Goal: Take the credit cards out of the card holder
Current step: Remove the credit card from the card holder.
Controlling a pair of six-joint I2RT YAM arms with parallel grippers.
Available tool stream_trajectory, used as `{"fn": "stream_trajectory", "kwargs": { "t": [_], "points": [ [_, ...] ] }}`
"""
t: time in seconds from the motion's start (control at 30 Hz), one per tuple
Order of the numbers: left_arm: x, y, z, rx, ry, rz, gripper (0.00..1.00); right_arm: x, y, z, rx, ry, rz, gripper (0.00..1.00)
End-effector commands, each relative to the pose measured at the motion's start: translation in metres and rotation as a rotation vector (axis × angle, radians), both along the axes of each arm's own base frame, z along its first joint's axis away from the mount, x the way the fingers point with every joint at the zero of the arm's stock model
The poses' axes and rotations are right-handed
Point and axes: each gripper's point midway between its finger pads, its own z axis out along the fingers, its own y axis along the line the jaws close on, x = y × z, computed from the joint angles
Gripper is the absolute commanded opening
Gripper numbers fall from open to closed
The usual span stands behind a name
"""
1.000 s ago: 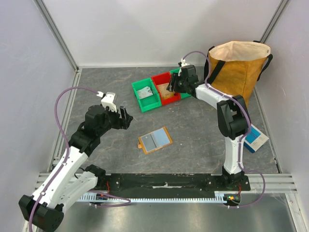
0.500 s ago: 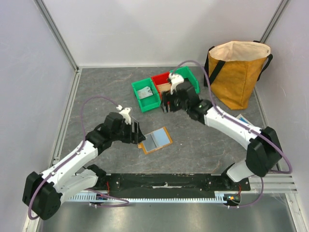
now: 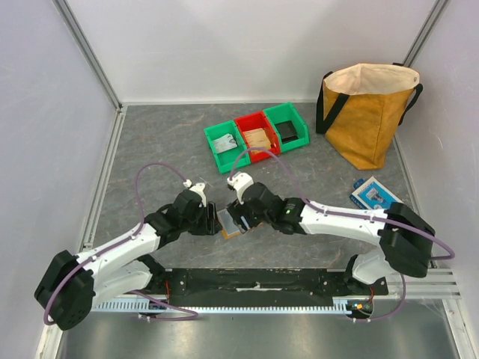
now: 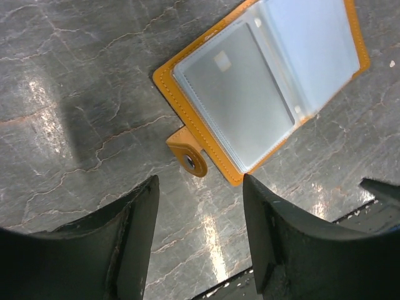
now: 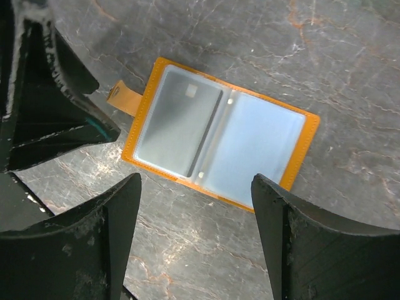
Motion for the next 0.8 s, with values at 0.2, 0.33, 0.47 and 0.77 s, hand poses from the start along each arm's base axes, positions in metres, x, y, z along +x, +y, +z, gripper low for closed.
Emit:
{"fn": "stream_trajectory", "kwargs": {
  "t": [0.2, 0.33, 0.47, 0.77],
  "points": [
    [0.007, -0.007, -0.017, -0.065, -0.010, 0.082, 0.32, -0.007, 0.035, -0.028, -0.074, -0.066, 0.029, 0.78],
    [0.005, -0.003, -0.019, -0.086, -0.026, 0.103, 0.06, -0.015, 0.046, -0.035, -0.093, -0.065, 0.056, 0.78],
    [0.003, -0.002, -0.021, -0.100, -0.031, 0.111, 0.02, -0.016, 0.049, -0.042, -0.123, -0.070, 0.061, 0.78],
    [0.003, -0.003, -0.020, -0.107, -0.031, 0.109, 0.02, -0.010, 0.047, -0.063, -0.203, -0.079, 0.041, 0.76]
  ]
}}
